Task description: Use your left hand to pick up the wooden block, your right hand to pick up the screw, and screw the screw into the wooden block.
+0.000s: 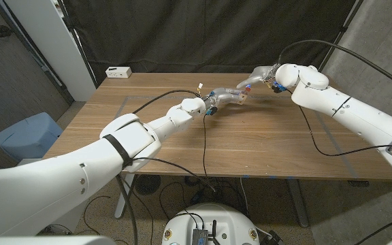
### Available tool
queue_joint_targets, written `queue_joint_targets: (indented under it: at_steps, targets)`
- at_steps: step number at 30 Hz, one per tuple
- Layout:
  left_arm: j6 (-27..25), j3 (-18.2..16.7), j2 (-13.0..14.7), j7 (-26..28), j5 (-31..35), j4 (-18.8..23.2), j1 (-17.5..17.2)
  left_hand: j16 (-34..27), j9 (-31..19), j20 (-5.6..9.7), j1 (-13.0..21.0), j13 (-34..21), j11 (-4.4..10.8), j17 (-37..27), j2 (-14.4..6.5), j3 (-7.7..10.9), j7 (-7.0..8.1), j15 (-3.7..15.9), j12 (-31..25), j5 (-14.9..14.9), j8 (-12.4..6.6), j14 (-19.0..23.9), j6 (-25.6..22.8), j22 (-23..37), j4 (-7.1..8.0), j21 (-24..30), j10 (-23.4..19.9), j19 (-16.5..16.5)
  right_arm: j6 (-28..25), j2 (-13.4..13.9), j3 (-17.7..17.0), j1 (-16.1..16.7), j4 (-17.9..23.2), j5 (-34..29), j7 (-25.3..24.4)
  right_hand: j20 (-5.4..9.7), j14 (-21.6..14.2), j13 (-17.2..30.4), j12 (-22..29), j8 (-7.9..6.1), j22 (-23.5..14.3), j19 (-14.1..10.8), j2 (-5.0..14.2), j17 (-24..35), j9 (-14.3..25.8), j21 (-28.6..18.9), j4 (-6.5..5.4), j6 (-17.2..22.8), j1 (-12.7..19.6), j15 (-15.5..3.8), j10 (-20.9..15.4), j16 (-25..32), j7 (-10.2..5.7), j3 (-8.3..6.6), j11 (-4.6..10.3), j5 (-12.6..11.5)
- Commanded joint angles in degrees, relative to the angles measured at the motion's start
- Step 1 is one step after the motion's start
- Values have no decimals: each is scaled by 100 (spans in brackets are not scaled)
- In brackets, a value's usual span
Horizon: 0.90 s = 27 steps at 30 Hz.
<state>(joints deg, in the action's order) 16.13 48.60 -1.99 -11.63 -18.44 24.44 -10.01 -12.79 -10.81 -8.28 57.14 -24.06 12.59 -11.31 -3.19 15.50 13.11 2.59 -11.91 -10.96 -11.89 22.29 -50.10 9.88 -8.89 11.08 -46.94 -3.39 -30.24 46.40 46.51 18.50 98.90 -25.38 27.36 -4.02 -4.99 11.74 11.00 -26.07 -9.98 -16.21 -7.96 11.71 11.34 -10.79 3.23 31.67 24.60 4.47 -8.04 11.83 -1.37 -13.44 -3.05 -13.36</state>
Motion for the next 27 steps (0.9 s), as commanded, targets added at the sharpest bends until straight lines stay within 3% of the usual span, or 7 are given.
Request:
queue_joint_targets:
  at_steps: [1,8,16,27]
  targets:
    - [164,-49,-30,49,-31,-80,-10,-27,-23,-25,26,-5,1,-13,-41,20,-106,470,-10,-33,-40,56,-217,18,26,19,-66,-38,93,351,-334,142,387,237,87,-19,77,18,-7,51,-22,89,99,-6,21,14,55,-98,63,18,96,-35,-9,-28,2,-28]
    - [233,-80,-54,52,-49,-127,-14,-25,-23,-18,27,-5,2,-12,-40,18,-113,475,-12,-31,-43,53,-227,18,26,19,-71,-43,251,529,-468,138,490,445,303,-66,227,21,-19,201,-20,238,237,-8,19,23,169,-316,270,72,262,-71,-52,-140,-13,-13]
    - [305,-102,-65,38,-52,-221,12,-25,-23,-19,34,3,2,-12,-35,17,-115,484,-6,-29,-45,56,-234,18,21,16,-68,-42,508,568,-517,87,385,622,468,-128,467,26,-29,451,-17,422,350,-12,19,12,394,-681,620,97,561,-95,-310,-308,79,102]
    - [368,-111,-77,-4,-50,-299,33,-24,-22,-20,34,5,1,-14,-40,15,-103,481,-9,-26,-45,55,-239,18,24,14,-74,-44,666,503,-521,21,190,777,575,-132,609,28,-32,614,-13,454,427,-15,21,-13,549,-902,915,56,781,-93,-645,-452,242,185]
